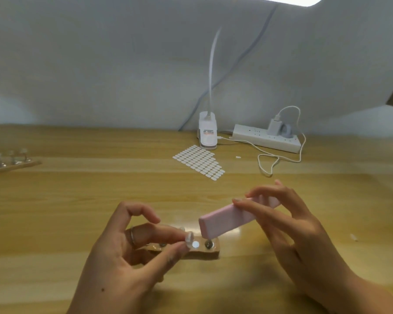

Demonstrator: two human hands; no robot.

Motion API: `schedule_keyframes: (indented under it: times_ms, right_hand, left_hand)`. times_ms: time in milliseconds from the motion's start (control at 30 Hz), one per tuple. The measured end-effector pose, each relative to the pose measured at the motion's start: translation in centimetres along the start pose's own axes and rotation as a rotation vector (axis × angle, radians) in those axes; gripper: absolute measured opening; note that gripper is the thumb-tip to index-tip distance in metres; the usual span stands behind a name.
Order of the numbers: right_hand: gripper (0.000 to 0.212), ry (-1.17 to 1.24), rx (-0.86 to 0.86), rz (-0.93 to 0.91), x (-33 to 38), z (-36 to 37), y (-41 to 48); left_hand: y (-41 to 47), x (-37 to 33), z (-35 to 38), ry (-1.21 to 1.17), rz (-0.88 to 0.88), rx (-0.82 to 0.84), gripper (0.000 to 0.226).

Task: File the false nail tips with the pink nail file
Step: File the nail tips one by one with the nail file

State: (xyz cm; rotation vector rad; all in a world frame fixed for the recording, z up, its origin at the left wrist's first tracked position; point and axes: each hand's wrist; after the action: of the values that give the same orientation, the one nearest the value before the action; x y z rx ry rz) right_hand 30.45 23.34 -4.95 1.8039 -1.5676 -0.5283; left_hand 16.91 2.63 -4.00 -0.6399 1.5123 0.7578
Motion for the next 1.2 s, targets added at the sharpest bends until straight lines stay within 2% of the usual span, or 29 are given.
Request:
schedule_keyframes:
  times_ms: [100,267,367,533,600,667,733,900,1033,1167,1200]
  right_hand:
    - [0.071,0.01,0.019,0.009,0.3,-0.3,0.2]
    - [0.059,0.045,0.055,-0.083,2.2,-0.3,0.4]
    - [0.055,-0.004,0.086,-0.169,2.6,-0.2,0.4]
    - [0.072,-0.033,0.053,-0.033,1.7,-0.2,0.3]
    - [0.065,-0.028,0.039,-0.045,1.9,-0.2,0.2]
    - [0.05,-0.011,0.044,-0.138,2.7,-0.2,0.1]
    - [0.046,-0.009,0.069,-0.208,3.3,0.0,0.3]
    - [0.059,0.006,0.018,-0.065,2.6,-0.2,0.6]
    - [0.05,0.11,0.05,-0.153,4.0,0.4,0.3]
    - [0.064,0.088,0.014,-0.074,3.4,0.0,0.8]
    - [0.062,0.11,0.024,-0.101,3.9,0.1,0.6]
  left_hand:
    - [-0.1,-0.1,0.1,-0.018,0.013,-0.019,0.039]
    - [-0.1,-0.1,0.0,0.027,0.039,0.007,0.047]
    - [-0.2,0.1,-0.1,0.064,0.066,0.016,0.043]
    - [-0.3,0.1,-0.2,0.1,0.102,0.027,0.047]
    - [-0.3,0.0,-0.1,0.116,0.112,0.024,0.045]
    - [-0.3,0.0,0.0,0.109,0.122,0.014,0.044]
    - [-0.4,-0.1,0.1,0.101,0.14,0.009,0.047]
    - [-0.7,0.1,0.1,0.083,0.21,0.06,0.039]
    - [-1.0,0.1,0.4,0.13,0.3,0.054,0.039]
    - [-1.1,0.0,0.5,0.217,0.344,0.016,0.04]
    - [-1.1,0.0,0.6,0.206,0.334,0.019,0.041]
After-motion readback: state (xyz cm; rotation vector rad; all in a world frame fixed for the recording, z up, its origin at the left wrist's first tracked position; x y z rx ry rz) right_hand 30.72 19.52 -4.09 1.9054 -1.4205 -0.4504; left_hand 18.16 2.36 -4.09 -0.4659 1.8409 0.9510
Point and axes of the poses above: each hand's wrist, its own y-axis towards the middle knuckle, its own z-axis out of the palm, x = y × z, and after that the axes turned 11 degrees about -z, right-handed
